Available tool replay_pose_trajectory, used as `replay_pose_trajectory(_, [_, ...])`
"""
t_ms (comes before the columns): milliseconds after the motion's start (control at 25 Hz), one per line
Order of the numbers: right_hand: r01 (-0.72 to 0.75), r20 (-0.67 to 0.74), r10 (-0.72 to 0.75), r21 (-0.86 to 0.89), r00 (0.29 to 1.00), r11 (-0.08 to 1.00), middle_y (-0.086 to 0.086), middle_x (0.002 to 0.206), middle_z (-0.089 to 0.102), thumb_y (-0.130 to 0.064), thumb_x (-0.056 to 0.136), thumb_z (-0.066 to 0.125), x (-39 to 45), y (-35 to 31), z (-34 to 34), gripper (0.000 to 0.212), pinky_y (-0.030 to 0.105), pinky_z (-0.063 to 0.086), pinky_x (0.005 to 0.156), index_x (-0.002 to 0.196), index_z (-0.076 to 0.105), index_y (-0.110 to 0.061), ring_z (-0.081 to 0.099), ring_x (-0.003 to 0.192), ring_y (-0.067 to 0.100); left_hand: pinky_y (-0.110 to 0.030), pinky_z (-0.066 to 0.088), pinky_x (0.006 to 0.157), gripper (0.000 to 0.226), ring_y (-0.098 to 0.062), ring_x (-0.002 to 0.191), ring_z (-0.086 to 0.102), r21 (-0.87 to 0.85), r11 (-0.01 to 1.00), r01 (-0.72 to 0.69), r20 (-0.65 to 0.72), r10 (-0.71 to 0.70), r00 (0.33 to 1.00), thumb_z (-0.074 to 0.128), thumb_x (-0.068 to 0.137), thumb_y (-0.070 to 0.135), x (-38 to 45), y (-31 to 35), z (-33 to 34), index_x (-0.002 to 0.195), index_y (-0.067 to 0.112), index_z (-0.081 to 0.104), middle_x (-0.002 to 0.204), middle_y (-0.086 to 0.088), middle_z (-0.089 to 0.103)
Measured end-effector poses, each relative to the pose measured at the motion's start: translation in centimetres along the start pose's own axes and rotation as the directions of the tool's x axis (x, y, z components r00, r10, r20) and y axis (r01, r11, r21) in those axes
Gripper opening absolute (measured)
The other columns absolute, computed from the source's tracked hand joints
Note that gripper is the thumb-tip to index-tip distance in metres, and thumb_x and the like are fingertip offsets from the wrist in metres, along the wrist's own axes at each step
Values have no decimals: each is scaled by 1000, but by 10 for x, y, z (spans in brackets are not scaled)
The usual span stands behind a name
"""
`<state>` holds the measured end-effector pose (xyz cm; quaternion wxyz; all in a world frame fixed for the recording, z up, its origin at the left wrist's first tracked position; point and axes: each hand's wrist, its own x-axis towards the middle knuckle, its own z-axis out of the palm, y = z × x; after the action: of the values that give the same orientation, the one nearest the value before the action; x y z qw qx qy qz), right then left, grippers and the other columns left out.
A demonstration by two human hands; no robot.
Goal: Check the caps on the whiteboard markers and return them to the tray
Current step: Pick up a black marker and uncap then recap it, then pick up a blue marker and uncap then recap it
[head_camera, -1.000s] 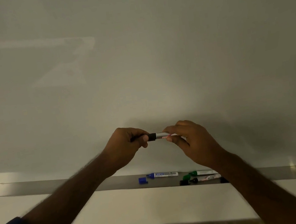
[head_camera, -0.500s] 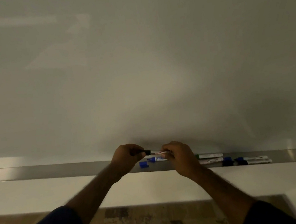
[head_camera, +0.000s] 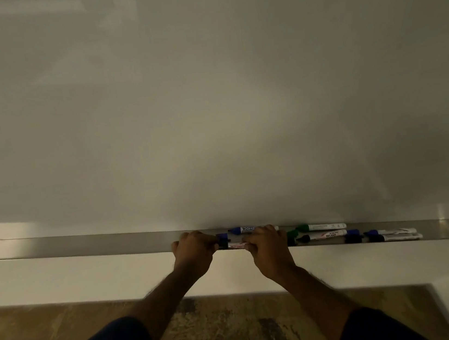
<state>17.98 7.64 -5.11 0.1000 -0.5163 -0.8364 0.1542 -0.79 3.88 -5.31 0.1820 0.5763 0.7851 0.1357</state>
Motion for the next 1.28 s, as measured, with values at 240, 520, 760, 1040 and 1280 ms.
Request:
replay_pose_trajectory(240, [8,63,-3,-92,998,996,-2,125,58,-11,89,55,0,2,6,37,42,31,100,122,60,-29,41,120,24,-36,31,81,21,-21,99,51,-77,997,10,-20,-11,1000,58,90,29,0,-6,4,105,40,67,97,7,66])
replay_pose_trajectory(520, [39,46,-36,-76,998,996,-2,119,60,-12,90,53,-1,4,4,33,41,34,96,119,61,-27,44,116,24,-36,29,82,16,-21,101,54,-136,991,15,-42,-21,999,64,85,34,2,-4,1,99,33,68,100,7,70])
replay_pose_trajectory(760, [20,-50,-21,-36,999,999,6,102,69,-12,91,53,11,9,-12,24,40,50,83,110,66,-19,58,97,28,-32,36,76,22,-17,90,50,-13,980,-199,-154,195,969,60,87,29,7,0,-3,108,30,66,96,3,64])
replay_pose_trajectory(1040, [-137,87,152,-165,985,977,6,80,68,-15,92,51,21,6,-21,18,35,51,71,77,62,-17,65,79,26,-33,51,70,21,-22,85,64,215,942,-256,29,256,966,51,91,27,21,9,-4,105,24,67,94,-3,70])
replay_pose_trajectory(1280, [-208,144,240,-205,960,956,7,89,73,-19,92,56,27,8,-20,15,32,53,71,88,70,-16,67,81,24,-31,52,65,18,-21,77,63,103,987,-120,71,113,991,55,89,30,27,10,-3,95,24,70,91,-2,71])
